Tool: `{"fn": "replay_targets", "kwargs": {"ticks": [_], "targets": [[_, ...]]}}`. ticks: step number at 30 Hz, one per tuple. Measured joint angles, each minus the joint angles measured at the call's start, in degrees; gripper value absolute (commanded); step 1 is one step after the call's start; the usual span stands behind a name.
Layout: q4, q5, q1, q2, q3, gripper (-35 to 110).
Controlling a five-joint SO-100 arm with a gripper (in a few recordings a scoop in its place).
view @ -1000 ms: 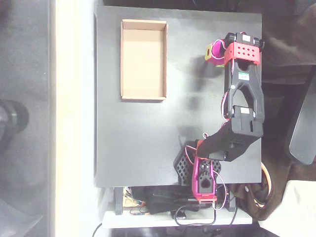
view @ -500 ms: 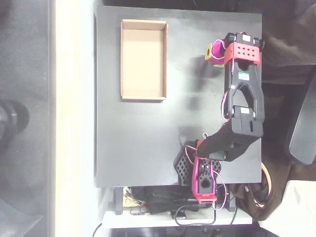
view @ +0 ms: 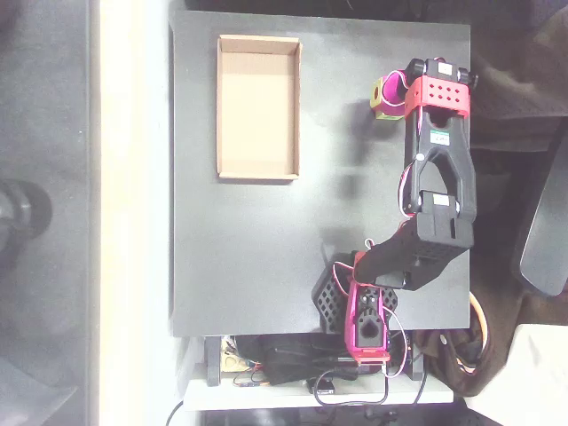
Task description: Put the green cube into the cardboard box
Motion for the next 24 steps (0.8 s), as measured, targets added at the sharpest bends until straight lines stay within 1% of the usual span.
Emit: {"fn": "replay_targets", "kwargs": {"ticks": [7,17,22,24], "targets": [[0.0,0.0,-0.9,8.8,0.0,8],[0.0,0.0,-0.8,30.0,0.0,8],[0.0,0.0,-0.8,37.6,0.0,8],[0.0,0.4,-2.4,40.4,0.0,8]]}}
